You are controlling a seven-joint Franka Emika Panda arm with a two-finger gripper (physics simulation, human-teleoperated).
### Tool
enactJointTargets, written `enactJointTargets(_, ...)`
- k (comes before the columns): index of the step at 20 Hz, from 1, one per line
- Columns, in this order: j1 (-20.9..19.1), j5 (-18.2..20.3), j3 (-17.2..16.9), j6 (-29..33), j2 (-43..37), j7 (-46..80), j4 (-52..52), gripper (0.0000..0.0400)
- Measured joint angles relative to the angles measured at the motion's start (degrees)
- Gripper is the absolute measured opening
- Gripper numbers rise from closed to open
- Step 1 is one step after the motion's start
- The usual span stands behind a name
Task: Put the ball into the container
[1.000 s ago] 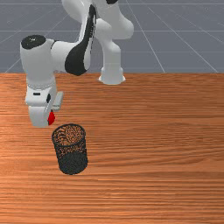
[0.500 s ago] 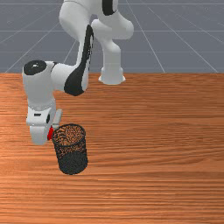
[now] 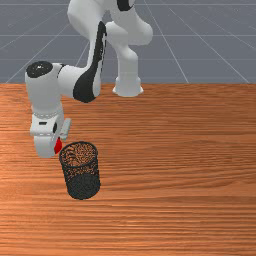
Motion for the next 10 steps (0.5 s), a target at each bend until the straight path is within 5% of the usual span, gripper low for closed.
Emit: enactJointTargets(10, -3.68, 0.06, 0.12, -0.88, -0.36, -6.39, 1.15, 0.0279)
